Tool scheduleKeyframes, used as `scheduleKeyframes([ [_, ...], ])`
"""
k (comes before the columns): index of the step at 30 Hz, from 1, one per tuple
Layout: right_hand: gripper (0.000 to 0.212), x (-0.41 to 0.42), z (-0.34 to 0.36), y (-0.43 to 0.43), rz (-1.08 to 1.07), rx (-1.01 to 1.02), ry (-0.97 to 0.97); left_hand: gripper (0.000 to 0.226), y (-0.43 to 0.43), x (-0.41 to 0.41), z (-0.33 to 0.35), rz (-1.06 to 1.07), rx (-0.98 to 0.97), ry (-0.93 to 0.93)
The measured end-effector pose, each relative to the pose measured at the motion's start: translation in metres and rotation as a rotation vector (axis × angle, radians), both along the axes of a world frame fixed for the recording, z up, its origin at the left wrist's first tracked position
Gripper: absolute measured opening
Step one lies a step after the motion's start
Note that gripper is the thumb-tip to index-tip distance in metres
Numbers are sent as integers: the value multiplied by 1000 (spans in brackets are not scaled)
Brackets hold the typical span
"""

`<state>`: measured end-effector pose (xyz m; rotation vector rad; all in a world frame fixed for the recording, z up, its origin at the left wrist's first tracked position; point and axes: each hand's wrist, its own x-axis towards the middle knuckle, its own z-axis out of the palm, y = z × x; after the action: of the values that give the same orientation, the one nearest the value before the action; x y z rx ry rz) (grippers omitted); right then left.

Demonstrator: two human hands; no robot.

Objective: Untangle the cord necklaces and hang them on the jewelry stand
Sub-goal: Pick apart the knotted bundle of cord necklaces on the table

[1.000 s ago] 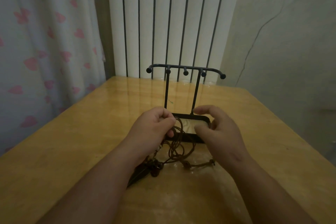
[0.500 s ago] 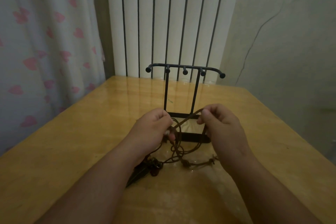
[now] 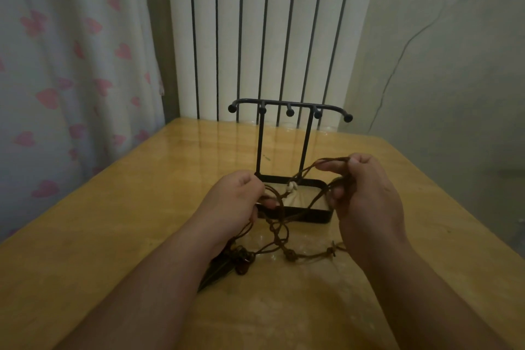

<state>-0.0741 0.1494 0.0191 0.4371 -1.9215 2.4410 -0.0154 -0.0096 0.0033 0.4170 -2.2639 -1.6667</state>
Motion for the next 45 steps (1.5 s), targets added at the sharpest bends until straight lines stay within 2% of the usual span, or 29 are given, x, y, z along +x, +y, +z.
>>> scheduleKeyframes([
  [5, 18, -3, 2, 4, -74, -107, -20, 16, -4, 1, -1, 49, 41, 21],
  [9, 17, -4, -2, 2, -143, 78, 47, 12, -7, 1, -3, -35, 46, 99],
  [16, 9, -8, -10, 3, -242, 302, 234, 37, -6, 8, -2, -205, 11, 270],
  [23, 9, -10, -11, 5, -203, 315, 252, 41, -7, 7, -2, -189, 11, 365],
  [26, 20, -8, -12, 1, -92, 281, 256, 40, -6, 7, -2, -166, -3, 376],
  [29, 44, -11, -17, -2, -76, 461, 253, 35, -4, 6, -1, -93, -15, 387],
  [30, 41, -9, -18, -2, -68, 495, 235, 32, -4, 5, -1, -66, -14, 388],
  [33, 25, -4, -19, -6, 102, 406, 107, 28, -5, 4, -1, -21, -25, 395],
  [37, 27, -2, -24, -15, 440, 395, -55, 28, -6, 3, -2, -9, -42, 400],
  [39, 24, -2, -25, -14, 533, 432, -39, 29, -7, 2, -2, 9, -48, 407],
  [42, 21, -1, -20, -4, 563, 510, 66, 27, -6, 2, -2, 81, -37, 424],
  [45, 18, 0, -11, 3, 575, 445, 182, 23, -4, 1, -1, 236, 15, 433],
])
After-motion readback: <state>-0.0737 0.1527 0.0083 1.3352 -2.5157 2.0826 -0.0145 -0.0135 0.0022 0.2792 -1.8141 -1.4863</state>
